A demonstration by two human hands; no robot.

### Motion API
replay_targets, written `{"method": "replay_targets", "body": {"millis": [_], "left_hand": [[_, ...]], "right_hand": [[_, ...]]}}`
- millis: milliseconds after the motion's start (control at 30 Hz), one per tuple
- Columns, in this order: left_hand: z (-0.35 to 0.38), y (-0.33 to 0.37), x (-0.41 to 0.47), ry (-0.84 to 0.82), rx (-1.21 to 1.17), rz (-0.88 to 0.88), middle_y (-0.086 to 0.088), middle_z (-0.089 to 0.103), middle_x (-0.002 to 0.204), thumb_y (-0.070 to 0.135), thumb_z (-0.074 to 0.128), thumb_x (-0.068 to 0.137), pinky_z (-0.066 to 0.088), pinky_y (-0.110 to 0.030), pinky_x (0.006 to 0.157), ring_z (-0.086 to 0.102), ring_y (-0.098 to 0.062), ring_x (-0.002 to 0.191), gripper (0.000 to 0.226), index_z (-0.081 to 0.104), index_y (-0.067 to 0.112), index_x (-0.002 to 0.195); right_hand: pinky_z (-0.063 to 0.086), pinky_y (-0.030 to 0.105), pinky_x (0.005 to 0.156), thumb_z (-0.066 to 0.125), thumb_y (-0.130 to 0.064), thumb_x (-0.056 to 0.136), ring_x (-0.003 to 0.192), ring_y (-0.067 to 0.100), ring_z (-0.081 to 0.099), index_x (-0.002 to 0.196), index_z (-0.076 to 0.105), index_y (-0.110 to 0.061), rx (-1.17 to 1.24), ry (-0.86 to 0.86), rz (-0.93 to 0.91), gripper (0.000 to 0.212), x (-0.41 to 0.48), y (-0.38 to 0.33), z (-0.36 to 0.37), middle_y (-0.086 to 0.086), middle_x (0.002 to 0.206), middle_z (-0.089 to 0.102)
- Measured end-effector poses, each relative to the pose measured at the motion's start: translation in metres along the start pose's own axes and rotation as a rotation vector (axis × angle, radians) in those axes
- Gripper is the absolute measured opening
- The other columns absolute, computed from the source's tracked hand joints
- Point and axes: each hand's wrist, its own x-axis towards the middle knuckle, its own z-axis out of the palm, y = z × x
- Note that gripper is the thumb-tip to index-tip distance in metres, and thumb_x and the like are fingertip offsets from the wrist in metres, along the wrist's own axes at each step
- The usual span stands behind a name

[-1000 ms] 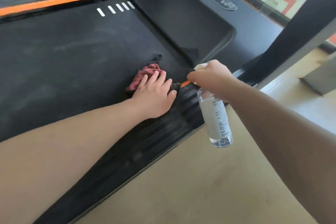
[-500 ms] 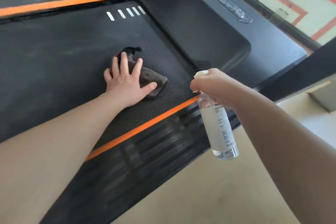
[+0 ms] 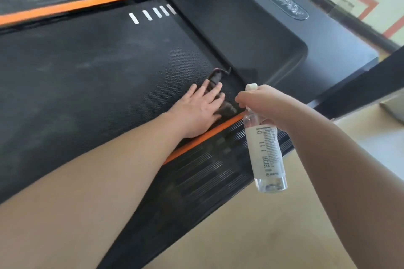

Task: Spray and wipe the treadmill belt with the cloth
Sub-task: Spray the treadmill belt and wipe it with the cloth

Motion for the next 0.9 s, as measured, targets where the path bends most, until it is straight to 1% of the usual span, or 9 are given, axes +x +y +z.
{"method": "replay_targets", "body": {"millis": [200,333,433,500,567,600,667,733,900], "left_hand": [[0.005,-0.006,-0.029,0.111,-0.116,-0.355,-0.007,0.009,0.170,0.041,0.029,0.109,0.005,-0.053,0.125,0.003,-0.038,0.155,0.056,0.025,0.019,0.160],[-0.002,-0.006,-0.054,0.243,0.051,-0.285,-0.014,0.032,0.160,0.037,0.040,0.106,0.011,-0.061,0.120,0.017,-0.041,0.150,0.043,0.051,0.024,0.146],[-0.028,0.009,-0.051,0.402,-0.178,-0.119,-0.012,0.046,0.137,0.032,0.053,0.103,0.040,-0.053,0.103,0.045,-0.034,0.124,0.040,0.056,0.019,0.141],[-0.044,0.022,-0.049,0.226,-0.388,-0.044,-0.005,0.044,0.129,0.036,0.047,0.105,0.043,-0.044,0.100,0.048,-0.027,0.117,0.040,0.051,0.018,0.141],[-0.049,0.026,-0.045,-0.087,-0.295,0.019,-0.003,0.048,0.128,0.041,0.035,0.108,0.039,-0.042,0.105,0.046,-0.026,0.122,0.035,0.054,0.018,0.127],[-0.048,0.025,-0.043,-0.119,-0.257,0.022,-0.004,0.053,0.125,0.040,0.030,0.110,0.040,-0.043,0.105,0.048,-0.027,0.120,0.036,0.056,0.017,0.116],[-0.045,0.020,-0.035,-0.020,-0.271,-0.065,-0.008,0.059,0.118,0.037,0.029,0.109,0.042,-0.043,0.101,0.054,-0.029,0.114,0.040,0.062,0.015,0.116],[-0.035,0.027,-0.024,0.055,-0.208,-0.133,-0.010,0.054,0.130,0.035,0.037,0.108,0.038,-0.042,0.105,0.050,-0.032,0.121,0.037,0.055,0.017,0.135],[-0.018,0.041,0.003,0.118,-0.290,-0.217,-0.012,0.034,0.149,0.038,0.050,0.105,0.022,-0.036,0.114,0.029,-0.030,0.139,0.055,0.034,0.011,0.150]], "right_hand": [[0.061,0.037,0.069,0.064,-0.031,0.088,0.060,0.026,0.068,0.103,0.063,-0.007,-0.024,-0.048,-0.030,0.029,-0.015,0.010,-0.003,0.010,0.080,0.069],[0.052,0.025,0.056,0.061,-0.034,0.092,0.059,0.022,0.063,0.090,0.061,-0.009,-0.092,-0.084,-0.088,0.025,-0.030,0.007,-0.002,0.008,0.074,0.063],[0.042,0.017,0.043,0.060,-0.033,0.092,0.051,0.018,0.055,0.084,0.059,-0.011,-0.089,-0.107,-0.117,0.023,-0.037,0.004,-0.004,0.005,0.067,0.059],[0.043,0.021,0.046,0.060,-0.033,0.091,0.055,0.020,0.057,0.086,0.060,-0.011,-0.054,-0.085,-0.120,0.022,-0.040,0.003,-0.008,0.006,0.069,0.061],[0.045,0.023,0.049,0.061,-0.032,0.090,0.056,0.022,0.059,0.092,0.063,-0.009,-0.006,-0.042,-0.108,0.023,-0.039,0.006,-0.013,0.006,0.070,0.063],[0.046,0.024,0.050,0.061,-0.031,0.090,0.056,0.022,0.061,0.094,0.063,-0.008,0.011,-0.020,-0.095,0.023,-0.039,0.008,-0.016,0.006,0.072,0.064],[0.054,0.028,0.056,0.063,-0.030,0.087,0.062,0.023,0.066,0.094,0.062,-0.008,0.041,0.027,-0.073,0.023,-0.035,0.014,-0.018,0.007,0.079,0.068],[0.064,0.041,0.073,0.065,-0.032,0.076,0.075,0.028,0.075,0.092,0.063,-0.009,0.104,0.068,-0.076,0.028,-0.033,0.021,-0.019,0.009,0.088,0.075],[0.063,0.053,0.084,0.070,-0.035,0.069,0.079,0.025,0.078,0.081,0.061,-0.015,0.289,0.095,-0.107,0.025,-0.021,0.030,-0.021,-0.001,0.072,0.078]]}}
